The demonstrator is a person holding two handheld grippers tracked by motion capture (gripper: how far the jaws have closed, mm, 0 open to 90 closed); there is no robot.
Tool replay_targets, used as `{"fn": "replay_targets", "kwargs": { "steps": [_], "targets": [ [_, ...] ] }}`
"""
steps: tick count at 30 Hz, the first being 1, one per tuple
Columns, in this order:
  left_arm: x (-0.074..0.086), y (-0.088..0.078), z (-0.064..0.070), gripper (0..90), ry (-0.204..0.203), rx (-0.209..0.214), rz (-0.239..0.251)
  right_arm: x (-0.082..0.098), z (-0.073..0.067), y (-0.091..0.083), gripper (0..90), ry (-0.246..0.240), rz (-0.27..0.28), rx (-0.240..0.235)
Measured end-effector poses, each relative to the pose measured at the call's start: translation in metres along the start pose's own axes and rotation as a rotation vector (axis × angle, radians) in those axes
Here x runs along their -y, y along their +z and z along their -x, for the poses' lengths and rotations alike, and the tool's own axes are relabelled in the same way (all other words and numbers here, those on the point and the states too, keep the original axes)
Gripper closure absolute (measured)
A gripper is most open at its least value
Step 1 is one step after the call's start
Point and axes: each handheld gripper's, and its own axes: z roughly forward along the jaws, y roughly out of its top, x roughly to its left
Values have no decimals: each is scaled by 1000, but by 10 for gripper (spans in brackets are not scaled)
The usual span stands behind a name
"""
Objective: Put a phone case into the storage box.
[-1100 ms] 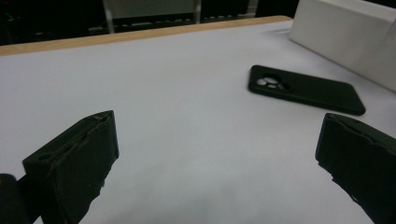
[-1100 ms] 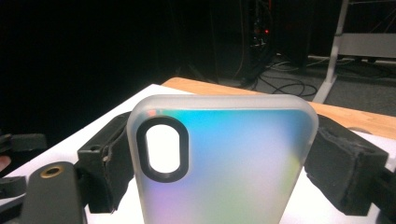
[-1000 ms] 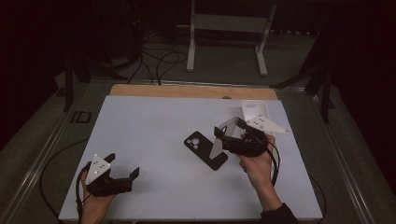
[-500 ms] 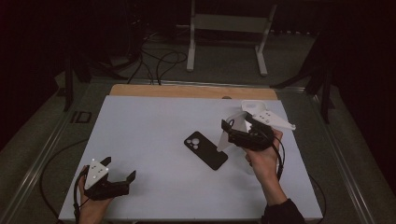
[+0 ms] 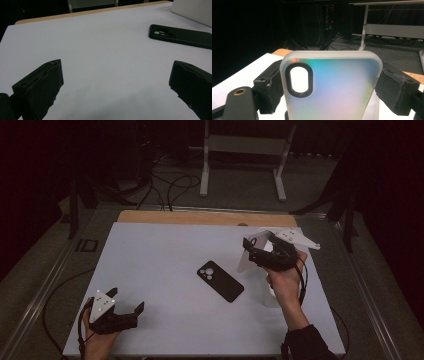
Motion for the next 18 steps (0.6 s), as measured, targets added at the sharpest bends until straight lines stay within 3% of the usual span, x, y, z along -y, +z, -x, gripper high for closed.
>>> {"fn": "replay_targets", "kwargs": {
  "steps": [18],
  "targets": [
    [0, -1, 0, 0, -16, 8, 5, -16, 22, 19, 166, 8, 0, 85]
  ]
}}
